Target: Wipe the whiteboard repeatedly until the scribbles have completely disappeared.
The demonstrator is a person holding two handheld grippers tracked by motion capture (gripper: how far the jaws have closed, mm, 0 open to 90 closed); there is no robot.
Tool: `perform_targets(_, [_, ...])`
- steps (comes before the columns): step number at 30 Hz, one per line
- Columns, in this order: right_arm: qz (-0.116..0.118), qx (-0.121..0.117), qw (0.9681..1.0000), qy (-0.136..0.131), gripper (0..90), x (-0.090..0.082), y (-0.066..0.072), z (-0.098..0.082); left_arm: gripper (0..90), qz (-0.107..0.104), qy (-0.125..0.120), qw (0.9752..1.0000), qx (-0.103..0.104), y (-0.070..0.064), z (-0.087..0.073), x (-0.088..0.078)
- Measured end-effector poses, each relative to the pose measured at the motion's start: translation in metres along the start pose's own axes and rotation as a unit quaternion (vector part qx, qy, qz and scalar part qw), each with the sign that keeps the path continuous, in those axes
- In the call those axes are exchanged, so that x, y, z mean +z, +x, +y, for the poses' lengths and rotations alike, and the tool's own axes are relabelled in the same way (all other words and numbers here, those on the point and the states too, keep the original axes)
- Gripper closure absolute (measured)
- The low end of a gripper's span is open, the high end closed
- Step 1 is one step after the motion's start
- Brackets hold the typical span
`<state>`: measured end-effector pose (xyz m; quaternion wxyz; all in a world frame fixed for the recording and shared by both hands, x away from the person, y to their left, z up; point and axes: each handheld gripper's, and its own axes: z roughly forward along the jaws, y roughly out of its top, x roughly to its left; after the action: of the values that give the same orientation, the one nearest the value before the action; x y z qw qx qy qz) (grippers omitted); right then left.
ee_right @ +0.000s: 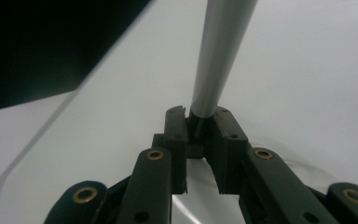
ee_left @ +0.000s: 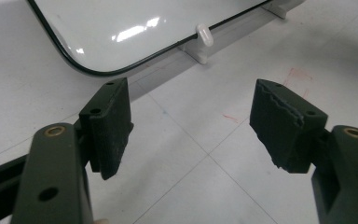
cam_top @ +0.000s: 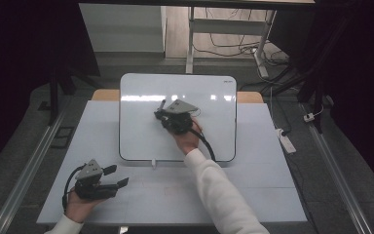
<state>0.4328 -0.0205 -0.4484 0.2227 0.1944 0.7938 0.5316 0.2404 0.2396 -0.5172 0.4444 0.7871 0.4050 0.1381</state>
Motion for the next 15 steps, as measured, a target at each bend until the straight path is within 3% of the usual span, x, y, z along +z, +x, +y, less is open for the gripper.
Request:
perform_targets(1, [0.000, 0.000, 1.0000, 0.000, 77.2, 0.000, 0.000, 0.000, 29.6, 0.000, 0.001, 1.0000, 0.002, 0.000, 0.000, 0.000])
perform_targets(2, [0.005, -0.019, 0.9998, 0.008, 77.3, 0.003, 0.005, 0.000, 29.6, 0.000, 0.001, 1.0000, 0.003, -0.001, 0.000, 0.000])
perform_targets(3, [-0.009, -0.019, 0.9998, 0.005, 77.3, 0.000, -0.001, 0.003, 29.6, 0.000, 0.000, 1.0000, 0.002, -0.001, 0.000, 0.000])
perform_targets(5, [-0.050, 0.022, 0.9985, -0.013, 77.3, -0.009, -0.018, 0.008, 29.6, 0.000, -0.001, 1.0000, 0.001, 0.000, 0.000, 0.000])
perform_targets(6, [-0.056, 0.037, 0.9975, -0.021, 77.3, -0.012, -0.025, 0.008, 29.6, 0.000, -0.001, 1.0000, 0.001, 0.000, 0.000, 0.000])
perform_targets(8, [-0.049, 0.039, 0.9979, -0.017, 77.3, -0.013, -0.023, 0.007, 29.6, -0.001, -0.002, 1.0000, 0.000, 0.000, 0.000, 0.000])
perform_targets(11, [-0.008, -0.015, 0.9997, 0.016, 77.3, -0.008, -0.006, 0.001, 29.5, -0.001, -0.001, 1.0000, 0.001, 0.000, 0.000, 0.000])
perform_targets(13, [-0.016, -0.013, 0.9997, 0.014, 77.3, -0.011, -0.010, 0.002, 29.6, 0.000, -0.002, 1.0000, 0.001, 0.000, 0.000, 0.000])
perform_targets(15, [-0.051, 0.022, 0.9984, -0.008, 77.3, -0.019, -0.023, 0.002, 29.6, 0.000, -0.002, 1.0000, 0.000, -0.001, 0.000, -0.001])
